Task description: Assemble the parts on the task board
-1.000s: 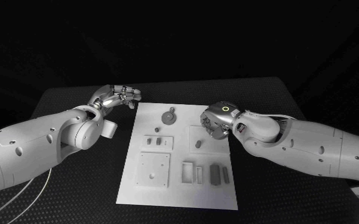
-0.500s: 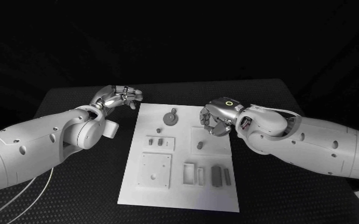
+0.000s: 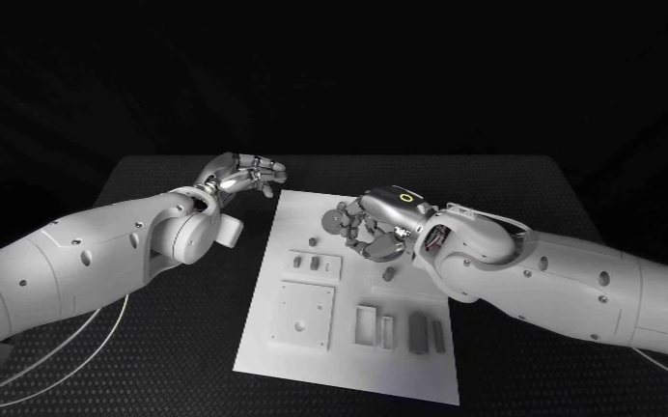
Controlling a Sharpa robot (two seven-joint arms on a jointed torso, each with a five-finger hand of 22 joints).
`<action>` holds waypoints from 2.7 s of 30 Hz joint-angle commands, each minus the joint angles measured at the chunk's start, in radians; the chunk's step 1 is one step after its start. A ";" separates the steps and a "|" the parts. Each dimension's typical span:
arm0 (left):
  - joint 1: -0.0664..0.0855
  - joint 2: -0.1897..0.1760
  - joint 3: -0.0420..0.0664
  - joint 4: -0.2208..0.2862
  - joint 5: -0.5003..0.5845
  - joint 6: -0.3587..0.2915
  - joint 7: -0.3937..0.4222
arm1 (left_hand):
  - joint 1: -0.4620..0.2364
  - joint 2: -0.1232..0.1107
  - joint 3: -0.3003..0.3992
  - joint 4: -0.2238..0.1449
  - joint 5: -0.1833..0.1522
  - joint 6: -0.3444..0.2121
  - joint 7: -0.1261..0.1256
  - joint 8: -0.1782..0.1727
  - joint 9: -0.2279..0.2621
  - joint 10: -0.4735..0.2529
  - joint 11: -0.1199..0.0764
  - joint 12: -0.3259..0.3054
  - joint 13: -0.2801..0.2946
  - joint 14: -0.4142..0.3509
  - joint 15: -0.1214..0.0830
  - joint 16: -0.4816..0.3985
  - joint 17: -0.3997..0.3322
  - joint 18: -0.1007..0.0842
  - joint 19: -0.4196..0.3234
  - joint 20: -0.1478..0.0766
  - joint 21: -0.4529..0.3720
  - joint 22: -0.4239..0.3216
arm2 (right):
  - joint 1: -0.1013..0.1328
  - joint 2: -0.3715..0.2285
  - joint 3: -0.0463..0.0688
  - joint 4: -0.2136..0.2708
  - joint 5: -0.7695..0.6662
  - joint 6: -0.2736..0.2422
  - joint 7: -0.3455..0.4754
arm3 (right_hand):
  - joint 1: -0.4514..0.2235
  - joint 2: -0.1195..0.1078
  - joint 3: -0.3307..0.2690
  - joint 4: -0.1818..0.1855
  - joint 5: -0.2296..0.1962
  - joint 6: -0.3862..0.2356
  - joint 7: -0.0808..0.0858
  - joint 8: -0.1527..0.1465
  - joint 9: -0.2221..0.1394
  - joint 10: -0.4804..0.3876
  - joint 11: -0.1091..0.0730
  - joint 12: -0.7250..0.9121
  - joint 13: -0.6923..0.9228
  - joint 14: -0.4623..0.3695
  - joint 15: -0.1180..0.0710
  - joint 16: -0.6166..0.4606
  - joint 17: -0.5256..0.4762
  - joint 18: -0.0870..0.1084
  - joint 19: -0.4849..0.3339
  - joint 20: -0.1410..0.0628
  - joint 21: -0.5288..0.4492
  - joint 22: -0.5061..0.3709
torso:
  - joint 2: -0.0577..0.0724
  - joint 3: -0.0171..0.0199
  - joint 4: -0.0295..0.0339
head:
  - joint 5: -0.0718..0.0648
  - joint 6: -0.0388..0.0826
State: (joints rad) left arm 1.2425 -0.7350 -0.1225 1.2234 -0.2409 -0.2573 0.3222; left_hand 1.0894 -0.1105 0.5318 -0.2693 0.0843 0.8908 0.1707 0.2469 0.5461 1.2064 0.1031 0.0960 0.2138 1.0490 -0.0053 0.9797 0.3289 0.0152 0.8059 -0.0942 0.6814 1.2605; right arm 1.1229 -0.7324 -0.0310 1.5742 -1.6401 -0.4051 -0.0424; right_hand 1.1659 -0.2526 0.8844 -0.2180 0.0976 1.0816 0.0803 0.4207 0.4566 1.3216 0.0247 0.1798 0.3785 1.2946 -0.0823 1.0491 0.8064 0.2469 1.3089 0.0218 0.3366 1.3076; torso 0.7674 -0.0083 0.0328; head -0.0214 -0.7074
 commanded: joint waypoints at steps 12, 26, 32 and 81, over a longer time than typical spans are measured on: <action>0.006 0.041 0.001 -0.037 0.013 -0.012 0.016 | -0.010 0.001 -0.004 0.000 0.002 -0.007 -0.002 -0.004 0.000 -0.006 0.001 -0.004 -0.001 0.007 0.002 -0.006 0.002 0.015 0.009 -0.008 -0.008 0.002 | -0.060 0.095 -0.048 -0.029 -0.118 0.004 0.037 | 0.003 0.016 -0.011 -0.007 0.011 0.003 0.004 -0.004 0.002 0.000 0.002 -0.006 0.003 -0.009 -0.002 0.007 -0.004 0.015 0.003 0.000 -0.004 0.009 | 0.001 -0.0013 -0.0012 | 0.086 -0.019; 0.008 0.050 0.001 -0.043 0.013 -0.008 0.015 | -0.010 0.001 -0.004 0.002 0.001 -0.007 -0.002 -0.003 0.000 -0.006 0.001 -0.004 -0.001 0.007 0.002 -0.006 0.003 0.015 0.009 -0.007 -0.009 0.002 | -0.104 0.128 -0.082 -0.043 -0.154 0.023 0.037 | 0.002 0.018 -0.014 -0.010 0.014 0.003 0.004 -0.005 0.003 0.001 0.002 -0.007 0.005 -0.008 -0.002 0.009 -0.006 0.015 0.004 0.000 -0.005 0.010 | 0.002 0.0000 -0.0018 | 0.106 -0.032; 0.008 0.052 0.001 -0.042 0.013 -0.006 0.014 | -0.010 0.001 -0.004 0.002 0.001 -0.007 -0.002 -0.003 0.000 -0.006 0.001 -0.004 -0.001 0.007 0.002 -0.007 0.003 0.015 0.009 -0.007 -0.010 0.002 | -0.115 0.135 -0.082 -0.050 -0.166 0.024 0.036 | 0.001 0.019 -0.014 -0.011 0.014 0.003 0.004 -0.005 0.003 0.001 0.002 -0.007 0.006 -0.008 -0.002 0.009 -0.006 0.015 0.004 0.000 -0.005 0.010 | 0.002 0.0005 -0.0030 | 0.111 -0.037; 0.008 0.048 0.001 -0.031 0.013 0.006 0.005 | -0.012 0.001 -0.004 0.005 0.000 -0.011 -0.001 -0.005 0.000 -0.010 0.002 -0.005 -0.002 0.007 0.003 -0.009 0.006 0.015 0.009 -0.007 -0.013 0.002 | -0.117 0.169 -0.090 -0.096 -0.230 0.076 0.009 | 0.001 0.020 -0.016 -0.016 0.012 0.004 0.003 -0.006 0.005 0.002 0.002 -0.009 0.008 -0.008 -0.002 0.011 -0.008 0.015 0.005 0.000 -0.005 0.011 | 0.002 0.0003 -0.0031 | 0.115 -0.053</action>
State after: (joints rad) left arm 1.2488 -0.6882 -0.1223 1.1888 -0.2331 -0.2620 0.3218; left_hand 1.0894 -0.1105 0.5292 -0.2667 0.0843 0.8890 0.1689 0.2469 0.5463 1.2039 0.1048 0.0960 0.2132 1.0489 -0.0052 0.9757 0.3330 0.0152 0.8075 -0.0958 0.6735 1.2618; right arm 1.0082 -0.5678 -0.1153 1.4839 -1.8524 -0.3628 -0.0299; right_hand 1.1688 -0.2422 0.8705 -0.2319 0.1075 1.0802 0.0857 0.4140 0.4598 1.3181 0.0252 0.1660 0.3888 1.2895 -0.0829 1.0571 0.7991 0.2483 1.3075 0.0233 0.3365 1.3079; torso 0.7687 -0.0081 0.0293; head 0.0948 -0.7592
